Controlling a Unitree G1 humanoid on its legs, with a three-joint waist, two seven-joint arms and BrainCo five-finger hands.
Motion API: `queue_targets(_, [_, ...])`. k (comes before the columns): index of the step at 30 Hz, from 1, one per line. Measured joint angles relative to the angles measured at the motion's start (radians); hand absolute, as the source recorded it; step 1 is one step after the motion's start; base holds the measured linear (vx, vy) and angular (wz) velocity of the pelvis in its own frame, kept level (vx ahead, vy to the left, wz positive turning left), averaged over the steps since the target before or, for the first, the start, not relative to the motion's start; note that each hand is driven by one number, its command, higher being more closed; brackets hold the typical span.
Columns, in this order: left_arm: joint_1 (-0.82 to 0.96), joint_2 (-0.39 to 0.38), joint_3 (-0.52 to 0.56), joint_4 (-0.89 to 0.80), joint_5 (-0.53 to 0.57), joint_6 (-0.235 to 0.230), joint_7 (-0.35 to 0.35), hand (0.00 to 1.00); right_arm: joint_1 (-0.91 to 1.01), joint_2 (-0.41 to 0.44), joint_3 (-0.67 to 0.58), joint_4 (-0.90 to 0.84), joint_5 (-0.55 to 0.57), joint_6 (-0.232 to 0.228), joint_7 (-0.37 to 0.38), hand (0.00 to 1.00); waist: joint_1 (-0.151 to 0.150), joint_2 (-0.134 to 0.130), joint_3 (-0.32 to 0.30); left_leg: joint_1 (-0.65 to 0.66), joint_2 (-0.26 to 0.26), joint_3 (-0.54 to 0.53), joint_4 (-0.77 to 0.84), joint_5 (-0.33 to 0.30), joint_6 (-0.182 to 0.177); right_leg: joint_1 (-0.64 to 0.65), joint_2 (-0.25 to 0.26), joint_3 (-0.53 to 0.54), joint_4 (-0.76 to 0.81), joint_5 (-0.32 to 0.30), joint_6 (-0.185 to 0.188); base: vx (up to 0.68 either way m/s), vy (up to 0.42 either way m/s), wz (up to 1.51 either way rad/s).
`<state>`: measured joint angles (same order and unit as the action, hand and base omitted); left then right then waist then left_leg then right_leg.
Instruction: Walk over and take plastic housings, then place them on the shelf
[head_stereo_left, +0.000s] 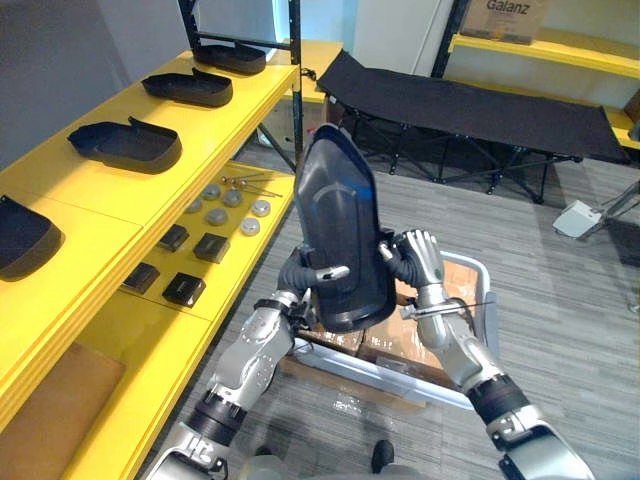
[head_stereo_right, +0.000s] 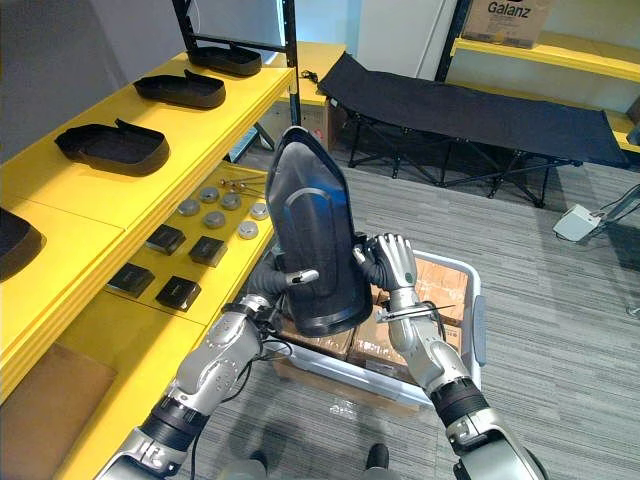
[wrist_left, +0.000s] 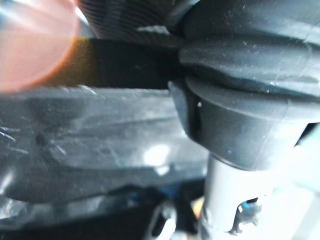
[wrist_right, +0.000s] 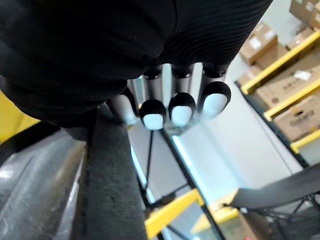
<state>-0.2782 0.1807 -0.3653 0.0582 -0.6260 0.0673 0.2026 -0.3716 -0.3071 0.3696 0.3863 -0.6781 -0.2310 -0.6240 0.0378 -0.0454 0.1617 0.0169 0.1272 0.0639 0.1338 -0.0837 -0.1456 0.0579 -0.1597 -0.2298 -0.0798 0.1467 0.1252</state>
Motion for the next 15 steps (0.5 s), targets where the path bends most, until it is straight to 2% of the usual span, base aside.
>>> queue_targets(3, [0.001, 0.0, 0.015, 0.016, -0.003, 0.0, 0.031, 1.0, 0.0, 0.024, 0.008, -0.002, 0.008, -0.003, -0.012, 1.0, 0.0, -0.006, -0.005, 0.0, 0.0, -0.001, 0.0, 0.001, 0.0, 0.0, 0.001, -0.001, 0.0, 0.001, -0.001, 0.0, 0.0, 0.0])
queue_targets(9, [0.001, -0.013, 0.043, 0.059, -0.042, -0.01, 0.036, 1.0, 0.0, 0.047, 0.046, -0.02, 0.047, -0.006, -0.036, 1.0, 0.002, -0.022, -0.016, 0.0, 0.0, -0.004, 0.006, 0.001, 0.0, 0.005, 0.0, -0.004, -0.001, 0.001, -0.001, -0.01, 0.003, 0.01])
queue_targets(11, [0.002, -0.026, 0.043, 0.078, -0.086, -0.028, 0.045, 1.0, 0.0, 0.053, 0.05, -0.027, 0.055, -0.007, -0.037, 1.0, 0.004, -0.022, -0.016, 0.0, 0.001, -0.005, 0.007, 0.001, 0.0, 0.005, 0.0, -0.006, -0.005, 0.0, -0.002, -0.03, 0.007, 0.0])
queue_targets(15, [0.004, -0.041, 0.039, 0.103, -0.165, -0.114, 0.067, 1.0, 0.0, 0.071, 0.072, -0.042, 0.113, -0.011, -0.041, 1.0, 0.0, -0.022, -0.016, 0.0, 0.003, -0.004, 0.007, 0.001, -0.001, 0.002, 0.002, -0.006, -0.01, -0.004, -0.008, -0.04, 0.007, -0.02])
